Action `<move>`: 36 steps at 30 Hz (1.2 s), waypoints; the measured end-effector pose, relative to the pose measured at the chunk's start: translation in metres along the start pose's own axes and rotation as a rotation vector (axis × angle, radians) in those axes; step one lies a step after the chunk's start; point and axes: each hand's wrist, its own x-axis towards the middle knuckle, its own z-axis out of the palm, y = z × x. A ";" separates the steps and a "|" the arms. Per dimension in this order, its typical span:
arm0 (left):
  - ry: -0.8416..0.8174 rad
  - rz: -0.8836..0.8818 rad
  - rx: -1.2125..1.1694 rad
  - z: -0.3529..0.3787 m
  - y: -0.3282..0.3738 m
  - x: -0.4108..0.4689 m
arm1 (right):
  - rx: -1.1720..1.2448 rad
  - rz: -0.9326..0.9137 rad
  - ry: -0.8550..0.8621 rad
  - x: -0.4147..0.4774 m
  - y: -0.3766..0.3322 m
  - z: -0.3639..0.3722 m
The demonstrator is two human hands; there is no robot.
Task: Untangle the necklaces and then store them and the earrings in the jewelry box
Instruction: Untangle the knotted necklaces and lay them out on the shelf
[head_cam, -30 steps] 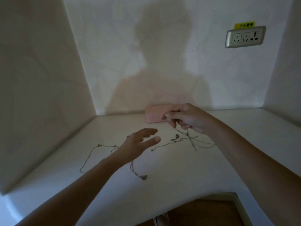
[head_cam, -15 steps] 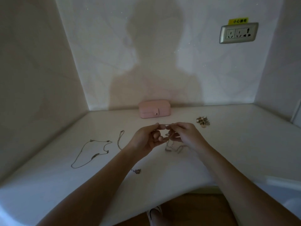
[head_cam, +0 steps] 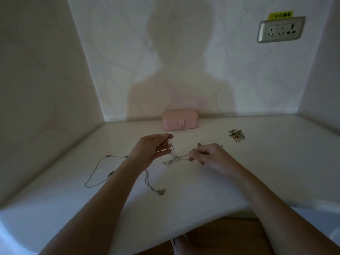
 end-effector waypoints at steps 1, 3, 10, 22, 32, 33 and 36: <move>0.023 0.011 0.079 -0.004 0.000 0.000 | -0.010 -0.014 0.035 0.000 0.002 -0.003; 0.053 0.032 0.114 -0.008 -0.001 0.002 | -0.004 -0.024 0.119 0.000 0.007 -0.007; 0.153 0.083 -0.205 -0.007 0.003 0.006 | 0.026 -0.133 0.479 -0.001 0.010 -0.009; 0.026 -0.096 -0.457 -0.004 0.004 0.004 | 0.103 -0.297 0.645 -0.003 0.008 -0.007; -0.027 0.072 0.021 0.000 0.004 -0.001 | 0.089 -0.026 0.692 -0.002 0.016 -0.014; 0.005 0.082 0.080 0.000 0.004 -0.002 | 0.087 -0.012 0.702 -0.002 0.015 -0.015; 0.065 0.083 0.184 -0.001 0.003 -0.001 | 0.087 0.006 0.717 -0.004 0.013 -0.016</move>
